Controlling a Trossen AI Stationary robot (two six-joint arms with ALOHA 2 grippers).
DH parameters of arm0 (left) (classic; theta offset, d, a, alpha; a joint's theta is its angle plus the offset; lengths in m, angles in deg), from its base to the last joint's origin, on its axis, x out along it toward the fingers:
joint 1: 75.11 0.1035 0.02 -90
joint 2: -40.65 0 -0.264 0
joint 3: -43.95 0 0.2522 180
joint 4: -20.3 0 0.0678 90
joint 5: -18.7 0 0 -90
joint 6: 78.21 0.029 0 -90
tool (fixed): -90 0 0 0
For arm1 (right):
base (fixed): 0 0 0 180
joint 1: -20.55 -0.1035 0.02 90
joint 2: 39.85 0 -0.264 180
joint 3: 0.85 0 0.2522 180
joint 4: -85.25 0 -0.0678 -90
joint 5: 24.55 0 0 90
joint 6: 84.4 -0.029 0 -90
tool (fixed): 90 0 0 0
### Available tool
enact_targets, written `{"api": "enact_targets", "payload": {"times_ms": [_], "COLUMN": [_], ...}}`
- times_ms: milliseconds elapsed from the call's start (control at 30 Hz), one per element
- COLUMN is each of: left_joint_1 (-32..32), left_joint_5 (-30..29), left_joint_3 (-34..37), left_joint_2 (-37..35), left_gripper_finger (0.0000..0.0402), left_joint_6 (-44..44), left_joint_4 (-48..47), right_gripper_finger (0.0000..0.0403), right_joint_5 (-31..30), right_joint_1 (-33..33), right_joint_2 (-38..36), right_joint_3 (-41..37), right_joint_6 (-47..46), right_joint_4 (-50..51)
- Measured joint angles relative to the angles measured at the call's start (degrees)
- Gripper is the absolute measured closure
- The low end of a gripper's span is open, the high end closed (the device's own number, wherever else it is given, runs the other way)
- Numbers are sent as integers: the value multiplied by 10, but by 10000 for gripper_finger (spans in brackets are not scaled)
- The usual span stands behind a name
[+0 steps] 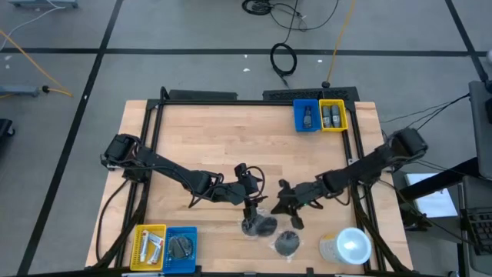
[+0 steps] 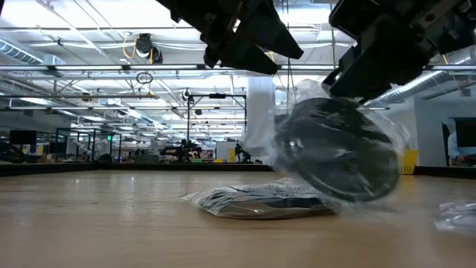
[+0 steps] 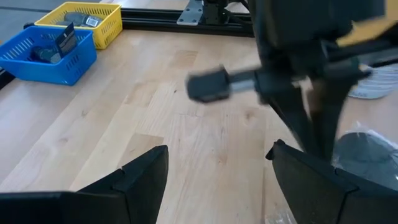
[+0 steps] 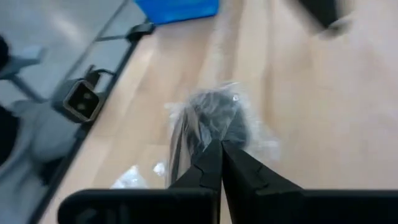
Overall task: Pick & Place Travel size toiletries
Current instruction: Put the black hairbrush into the bottom blue bin
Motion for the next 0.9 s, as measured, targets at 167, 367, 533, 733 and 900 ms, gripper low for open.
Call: {"api": "enact_targets", "payload": {"times_ms": [167,367,533,733,900], "left_joint_1": [0,0,0,0,0], "left_joint_5": [0,1,1,19,32], "left_joint_3": [0,0,0,0,0], "left_joint_2": [0,0,0,0,0], "left_gripper_finger": [123,123,123,123,123], "left_joint_6": [-2,-2,0,0,0], "left_joint_4": [12,27,35,36,39], "right_gripper_finger": [403,403,403,403,403], "right_joint_5": [-44,-71,-100,-100,-100], "right_joint_1": [0,1,2,13,23], "right_joint_2": [-60,-107,-129,-139,-140], "right_joint_3": [0,0,0,0,12], "right_joint_6": [22,39,41,50,63], "right_joint_4": [61,94,127,128,136]}}
